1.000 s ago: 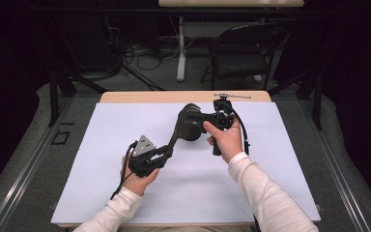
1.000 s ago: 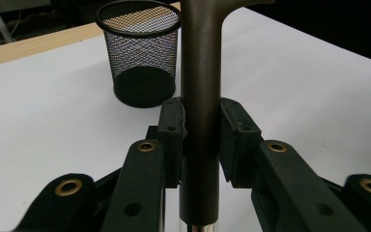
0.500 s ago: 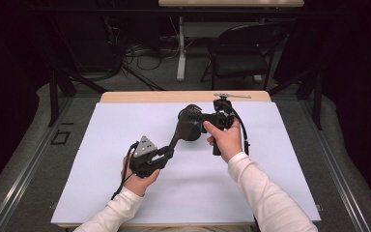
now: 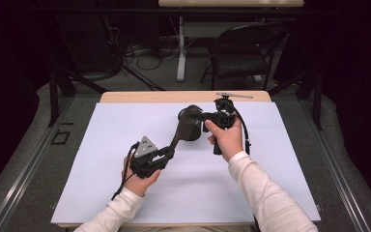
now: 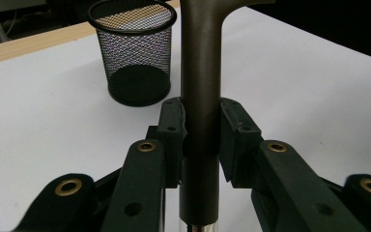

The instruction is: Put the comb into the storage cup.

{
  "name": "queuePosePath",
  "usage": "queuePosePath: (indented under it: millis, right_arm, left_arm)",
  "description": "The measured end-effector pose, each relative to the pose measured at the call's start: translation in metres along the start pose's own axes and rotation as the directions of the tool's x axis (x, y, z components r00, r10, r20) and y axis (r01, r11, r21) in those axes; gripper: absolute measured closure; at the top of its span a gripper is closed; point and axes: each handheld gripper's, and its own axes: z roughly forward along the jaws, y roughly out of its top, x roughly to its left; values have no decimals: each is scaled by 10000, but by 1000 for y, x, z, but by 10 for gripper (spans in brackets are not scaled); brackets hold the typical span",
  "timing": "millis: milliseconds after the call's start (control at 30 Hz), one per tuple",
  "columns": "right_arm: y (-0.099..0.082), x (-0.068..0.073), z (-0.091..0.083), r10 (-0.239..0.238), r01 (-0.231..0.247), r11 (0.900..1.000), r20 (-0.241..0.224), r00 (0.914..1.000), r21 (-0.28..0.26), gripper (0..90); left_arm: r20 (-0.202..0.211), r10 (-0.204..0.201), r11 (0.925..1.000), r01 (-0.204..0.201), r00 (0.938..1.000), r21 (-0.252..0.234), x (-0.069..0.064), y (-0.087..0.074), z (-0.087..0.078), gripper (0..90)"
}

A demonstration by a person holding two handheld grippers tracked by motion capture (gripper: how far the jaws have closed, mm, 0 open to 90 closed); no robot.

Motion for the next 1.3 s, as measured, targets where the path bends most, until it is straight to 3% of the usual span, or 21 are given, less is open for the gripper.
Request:
queuePosePath:
  millis: [400,767,1300]
  right_arm:
    - [1,-2,-2,162,-161,9998,-60,9999,81,830]
    - [2,-4,-3,658,-655,9978,-343,9972,125,859]
    - [2,-6,-3,783,-777,9969,-481,9958,143,867]
  left_arm:
    - [14,45,10000,-45,10000,24,0,0,0,731]
    - [61,10,10000,-10,10000,-23,-1,0,0,731]
    - [113,-48,10000,48,9999,-29,0,0,0,731]
